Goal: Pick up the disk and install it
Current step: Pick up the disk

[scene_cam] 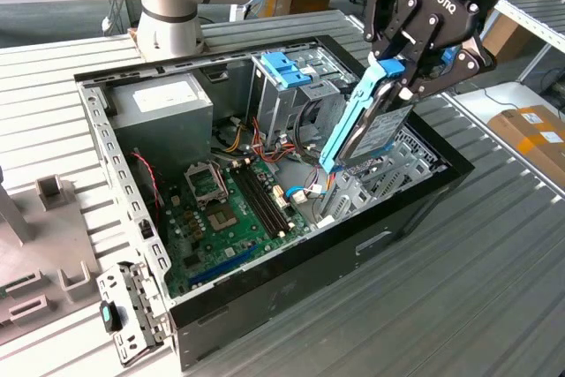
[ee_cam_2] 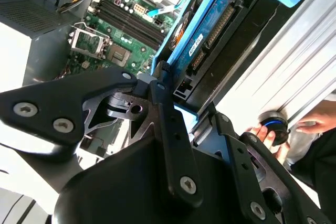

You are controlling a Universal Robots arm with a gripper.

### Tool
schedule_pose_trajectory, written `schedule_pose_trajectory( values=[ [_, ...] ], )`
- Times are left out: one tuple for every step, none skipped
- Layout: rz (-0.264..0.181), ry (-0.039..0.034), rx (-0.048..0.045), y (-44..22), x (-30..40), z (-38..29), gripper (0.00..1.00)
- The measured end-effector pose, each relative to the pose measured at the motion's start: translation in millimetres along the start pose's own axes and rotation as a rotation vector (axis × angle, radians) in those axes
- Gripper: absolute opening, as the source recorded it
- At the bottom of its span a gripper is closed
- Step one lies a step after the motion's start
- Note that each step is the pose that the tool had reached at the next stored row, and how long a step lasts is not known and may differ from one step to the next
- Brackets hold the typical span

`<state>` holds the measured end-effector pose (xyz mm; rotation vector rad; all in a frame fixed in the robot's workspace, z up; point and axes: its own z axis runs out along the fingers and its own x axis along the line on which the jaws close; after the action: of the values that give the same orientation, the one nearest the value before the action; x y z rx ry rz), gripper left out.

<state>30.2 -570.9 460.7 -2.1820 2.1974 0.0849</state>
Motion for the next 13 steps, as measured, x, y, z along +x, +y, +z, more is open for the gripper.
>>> schedule_pose_trajectory(
  values=[
    [0.000, 0.0000, -0.0001, -3.0, 1.0, 0.2, 0.37],
    [0.000, -0.0001, -0.0002, -6.3, 2.1, 0.5, 0.37],
    [0.000, -0.0001, -0.0003, -8.4, 2.9, 0.6, 0.37],
    [0.000, 0.0000, -0.0003, -9.9, 3.4, 0.7, 0.37],
    [0.000, 0.0000, -0.0004, -11.9, 4.2, 0.8, 0.37],
    [0.000, -0.0001, -0.0005, -13.4, 4.8, 0.9, 0.37],
    [0.000, 0.0000, -0.0005, -15.5, 5.6, 1.0, 0.37],
    [0.000, 0.0000, -0.0006, -17.1, 6.1, 1.1, 0.37],
    [0.000, -0.0001, -0.0007, -20.2, 7.1, 1.3, 0.37],
    [0.000, -0.0001, -0.0009, -23.7, 8.2, 1.5, 0.37],
    [0.000, -0.0001, -0.0010, -26.1, 8.9, 1.7, 0.37],
    [0.000, 0.0001, -0.0010, -28.0, 9.5, 1.7, 0.37],
    [0.000, 0.0000, -0.0012, -31.3, 10.5, 1.9, 0.37]
  ],
)
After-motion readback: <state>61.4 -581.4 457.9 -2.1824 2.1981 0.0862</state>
